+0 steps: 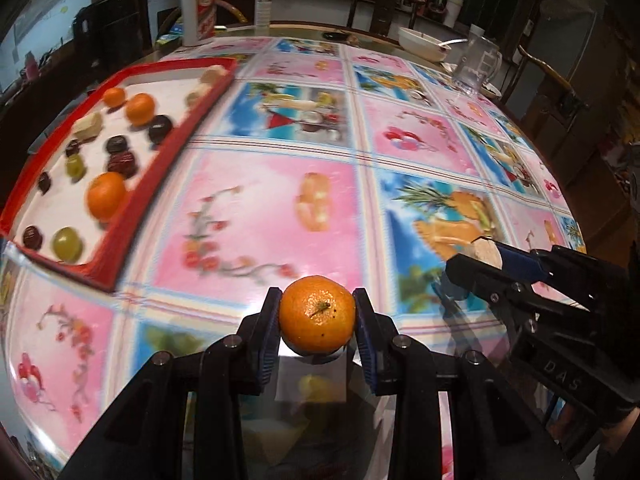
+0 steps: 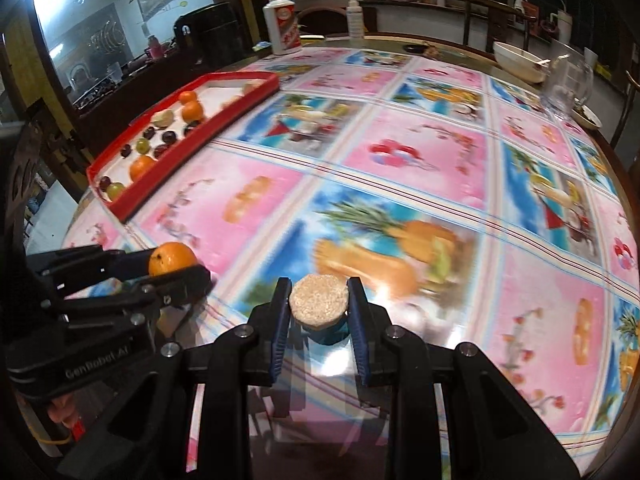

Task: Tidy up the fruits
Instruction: 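Carry the orange and beige chunk into the tray and open both tools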

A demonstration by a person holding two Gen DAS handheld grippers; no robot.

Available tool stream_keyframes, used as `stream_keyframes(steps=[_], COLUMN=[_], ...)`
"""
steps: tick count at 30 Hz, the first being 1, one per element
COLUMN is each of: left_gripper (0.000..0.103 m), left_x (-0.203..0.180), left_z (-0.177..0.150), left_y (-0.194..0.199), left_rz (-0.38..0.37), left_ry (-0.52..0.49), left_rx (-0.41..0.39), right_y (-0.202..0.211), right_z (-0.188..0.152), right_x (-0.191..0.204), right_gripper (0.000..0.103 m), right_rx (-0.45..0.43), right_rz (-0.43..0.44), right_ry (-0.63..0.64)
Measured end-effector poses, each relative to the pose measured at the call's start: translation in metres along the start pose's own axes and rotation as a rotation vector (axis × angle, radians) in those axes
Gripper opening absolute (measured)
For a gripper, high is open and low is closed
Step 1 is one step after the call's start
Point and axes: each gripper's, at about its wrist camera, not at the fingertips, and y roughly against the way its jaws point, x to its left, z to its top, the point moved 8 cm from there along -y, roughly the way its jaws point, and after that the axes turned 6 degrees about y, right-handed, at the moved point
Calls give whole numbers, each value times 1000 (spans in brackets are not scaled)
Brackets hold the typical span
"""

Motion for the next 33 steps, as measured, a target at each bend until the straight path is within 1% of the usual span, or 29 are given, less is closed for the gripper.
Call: stream_keyframes(steps=[3,10,11,12,15,18,19,23,27,33], left_gripper=[34,34,35,35,35,34,35,35,35,35], left_x=[22,80,88,93,109,117,122,129,139,164], left_z=[5,23,27,28,34,37,38,43,49,64], left_y=[10,28,29,30,33,38,40,50,56,57], left_rz=[8,39,13,1,30,15,26,3,11,89], left_ry=[16,99,112,119,125,145,155,187,198,194], left_rx=[-28,-75,-72,-68,-81,-82,-87,-99,-122,-153], right_y=[-6,-23,-25,-28,-37,-43,-44,-46,-49,-61], right_z=[13,45,51,56,73,88,94,111,121,134], right_x=[22,73,81,88,109,128,132,145,153,162], right_gripper=[30,30,30,30,30,30,30,30,30,30], right_rx=[1,-8,-11,-13,-14,-27,-33,-54,-57,-45], right_rz=[20,75,84,95,130,154,156,173,177,194], right_ry=[13,61,71,78,104,130,135,153,182,188])
